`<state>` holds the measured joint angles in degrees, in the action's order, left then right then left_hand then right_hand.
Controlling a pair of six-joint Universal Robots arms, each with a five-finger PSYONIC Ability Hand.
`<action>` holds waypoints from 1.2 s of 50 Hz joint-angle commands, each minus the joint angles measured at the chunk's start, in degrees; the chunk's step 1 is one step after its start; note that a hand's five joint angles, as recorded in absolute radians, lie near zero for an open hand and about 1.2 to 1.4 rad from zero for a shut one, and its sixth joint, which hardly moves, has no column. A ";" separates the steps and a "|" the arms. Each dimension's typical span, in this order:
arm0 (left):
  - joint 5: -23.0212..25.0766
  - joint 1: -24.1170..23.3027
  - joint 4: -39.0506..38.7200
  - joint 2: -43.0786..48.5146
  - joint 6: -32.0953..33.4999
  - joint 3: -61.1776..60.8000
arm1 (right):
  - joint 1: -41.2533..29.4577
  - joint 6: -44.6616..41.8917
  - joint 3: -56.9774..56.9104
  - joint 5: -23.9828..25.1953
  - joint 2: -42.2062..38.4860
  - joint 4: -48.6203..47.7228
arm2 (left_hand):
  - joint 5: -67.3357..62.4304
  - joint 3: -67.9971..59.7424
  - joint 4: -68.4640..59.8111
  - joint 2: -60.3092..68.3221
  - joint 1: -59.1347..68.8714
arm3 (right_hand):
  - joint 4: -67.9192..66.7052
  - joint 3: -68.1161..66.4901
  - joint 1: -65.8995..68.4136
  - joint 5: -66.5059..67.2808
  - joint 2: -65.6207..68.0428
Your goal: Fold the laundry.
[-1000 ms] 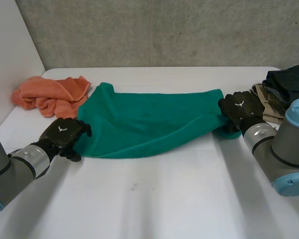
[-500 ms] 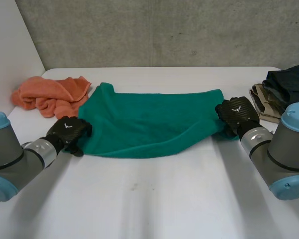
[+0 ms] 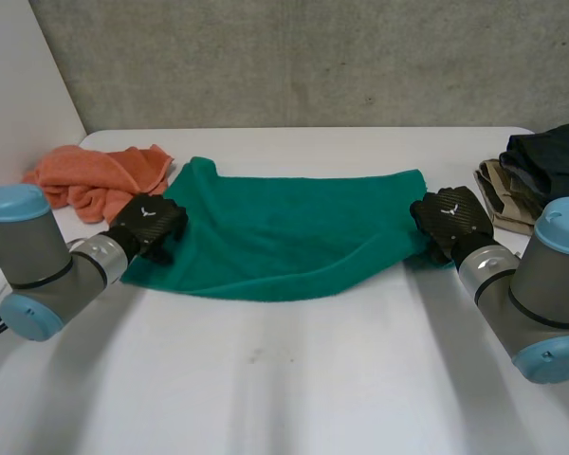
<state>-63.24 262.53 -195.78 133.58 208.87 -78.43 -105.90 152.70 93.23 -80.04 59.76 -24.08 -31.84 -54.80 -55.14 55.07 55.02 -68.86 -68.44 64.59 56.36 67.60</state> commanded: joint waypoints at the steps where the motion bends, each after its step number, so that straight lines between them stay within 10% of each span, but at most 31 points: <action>1: -0.04 -0.61 0.40 2.91 0.13 3.01 | -0.01 -0.04 0.11 -0.03 0.01 0.00 | -20.52 -7.56 -7.22 7.29 7.34 | -11.14 -11.56 15.41 13.64 12.40; 22: 0.66 -0.26 17.19 -5.61 -0.66 -1.54 | -0.01 -0.04 0.11 -0.03 0.36 0.08 | 1.01 13.97 14.31 -14.24 -14.20 | -11.14 -11.56 15.41 13.64 12.40; 60: 0.13 -2.46 10.16 1.95 -0.31 2.66 | -0.10 -0.21 0.64 0.14 -0.17 0.17 | -12.92 0.04 0.38 -0.30 -0.26 | -11.14 -11.56 15.41 13.64 12.40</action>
<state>-62.94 260.31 -185.60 134.40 208.41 -77.02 -105.99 152.49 93.79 -79.95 59.61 -23.91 -33.16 -43.70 -43.67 43.55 43.77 -68.87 -68.44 64.59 56.36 67.60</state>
